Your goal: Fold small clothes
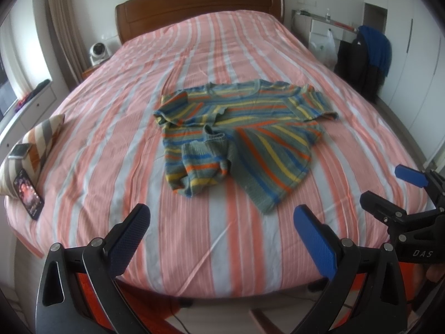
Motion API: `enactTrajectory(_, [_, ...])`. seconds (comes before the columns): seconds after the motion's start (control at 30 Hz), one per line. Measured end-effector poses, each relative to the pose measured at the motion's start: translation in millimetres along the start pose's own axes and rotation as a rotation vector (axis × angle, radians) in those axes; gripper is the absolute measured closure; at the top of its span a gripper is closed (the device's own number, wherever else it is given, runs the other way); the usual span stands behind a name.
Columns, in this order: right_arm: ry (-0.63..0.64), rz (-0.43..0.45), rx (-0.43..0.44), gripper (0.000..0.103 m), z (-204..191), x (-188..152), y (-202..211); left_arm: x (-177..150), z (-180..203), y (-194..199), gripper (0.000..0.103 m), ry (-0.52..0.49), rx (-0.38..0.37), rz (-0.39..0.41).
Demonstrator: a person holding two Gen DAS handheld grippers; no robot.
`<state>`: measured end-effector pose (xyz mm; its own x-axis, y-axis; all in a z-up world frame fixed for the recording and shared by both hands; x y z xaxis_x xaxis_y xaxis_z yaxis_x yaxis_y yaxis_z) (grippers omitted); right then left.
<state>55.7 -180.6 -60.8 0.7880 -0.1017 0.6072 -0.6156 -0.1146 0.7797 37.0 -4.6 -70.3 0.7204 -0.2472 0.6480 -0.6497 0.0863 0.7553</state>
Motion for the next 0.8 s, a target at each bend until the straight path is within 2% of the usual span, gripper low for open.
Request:
enactTrajectory(0.33, [0.0,-0.003,-0.004,0.0,0,0,-1,-1,-1,0,0.0,0.001,0.001,-0.001])
enactTrajectory(0.8, [-0.03,0.017,-0.012,0.0,7,1,3,-5,-46,-3,0.0,0.119,0.016,-0.018])
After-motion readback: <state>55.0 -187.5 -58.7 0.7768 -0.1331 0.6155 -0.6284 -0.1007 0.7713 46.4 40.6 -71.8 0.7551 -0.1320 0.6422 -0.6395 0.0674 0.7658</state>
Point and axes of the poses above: each gripper's, at about its wrist camera, not at the fingertips, and y roughly against the way its jaws point, z to its right, x to its top, the point moved 6 cm from there along -y, roughly the way its jaws point, and after that the axes turned 5 degrees about -y, right-handed, at the moved point
